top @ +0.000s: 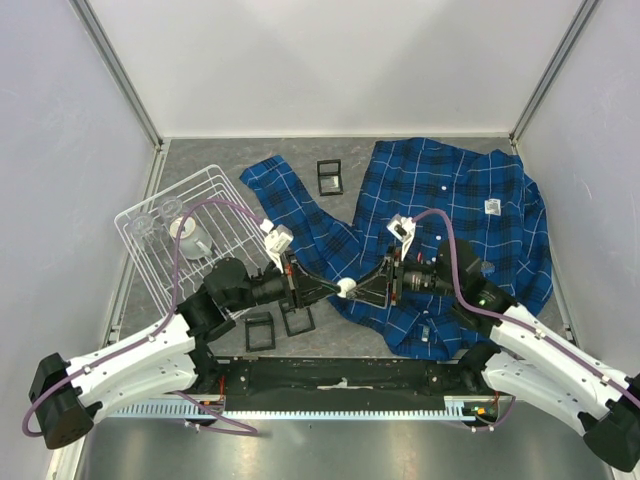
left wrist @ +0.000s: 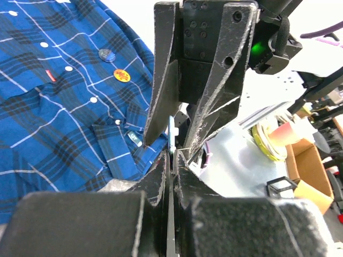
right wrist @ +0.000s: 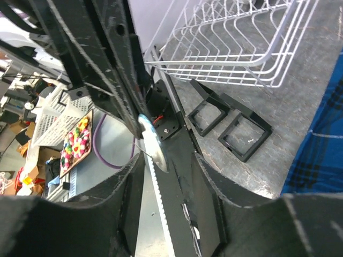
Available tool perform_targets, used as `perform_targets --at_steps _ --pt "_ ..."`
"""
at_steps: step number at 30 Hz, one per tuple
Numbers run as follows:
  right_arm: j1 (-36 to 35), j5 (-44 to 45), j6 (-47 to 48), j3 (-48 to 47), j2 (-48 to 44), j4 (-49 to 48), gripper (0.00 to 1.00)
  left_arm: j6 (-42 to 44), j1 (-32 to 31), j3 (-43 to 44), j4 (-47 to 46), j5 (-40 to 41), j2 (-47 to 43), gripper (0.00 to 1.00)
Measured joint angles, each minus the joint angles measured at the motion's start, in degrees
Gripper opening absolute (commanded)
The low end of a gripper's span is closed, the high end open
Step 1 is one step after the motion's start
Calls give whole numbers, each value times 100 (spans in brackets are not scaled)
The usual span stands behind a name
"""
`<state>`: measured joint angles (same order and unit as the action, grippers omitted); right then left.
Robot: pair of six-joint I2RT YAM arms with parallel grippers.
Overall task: Remove the brooch from the garment
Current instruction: Close the brooch.
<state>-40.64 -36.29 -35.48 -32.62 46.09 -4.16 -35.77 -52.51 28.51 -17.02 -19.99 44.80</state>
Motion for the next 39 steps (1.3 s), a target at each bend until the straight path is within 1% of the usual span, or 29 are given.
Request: perform_targets --at_steps 4,6,7,12,16,17,18,19,22,23,24,27,30,31,35,37,39 --pt "2 -181 122 -87 -116 0 40 -293 118 -66 -330 -313 138 2" --pt "7 -245 136 -90 -210 4 34 -398 181 -114 -417 -435 175 2" --pt "13 -258 142 -96 -254 17 33 -452 205 -127 -457 -498 188 2" --pt "42 -343 142 -96 -286 39 26 -557 243 -151 -592 -680 195 2" --pt "44 -385 127 -96 -286 42 19 -636 269 -173 -688 -835 205 2" --pt "42 -387 125 -96 -286 37 12 -645 269 -173 -726 -876 223 2" --pt "42 -398 116 -96 -286 37 7 -660 269 -173 -741 -918 243 2" --pt "42 -404 105 -96 -289 39 0 -669 271 -173 -758 -951 264 2" --pt "66 -424 37 -96 -291 42 0 -706 330 -175 -833 -1056 339 2" --pt "76 -426 17 -96 -291 42 0 -721 332 -173 -855 -1069 356 4" --pt "81 -435 2 -96 -291 39 0 -737 341 -173 -870 -1078 363 11" --pt "79 -457 -87 -94 -286 -13 0 -787 378 -173 -898 -1145 365 21" --pt "74 -503 -197 -85 -247 -223 0 -839 391 -175 -933 -1209 378 25" --pt "76 -511 -227 -83 -234 -280 0 -850 396 -175 -944 -1228 382 25" --pt "76 -553 -289 -83 -186 -424 0 -872 439 -177 -975 -1338 404 20" --pt "81 -570 -315 -83 -168 -466 0 -883 461 -190 -990 -1360 404 20" --pt "81 -592 -330 -83 -140 -492 0 -894 485 -197 -1010 -1364 402 22"
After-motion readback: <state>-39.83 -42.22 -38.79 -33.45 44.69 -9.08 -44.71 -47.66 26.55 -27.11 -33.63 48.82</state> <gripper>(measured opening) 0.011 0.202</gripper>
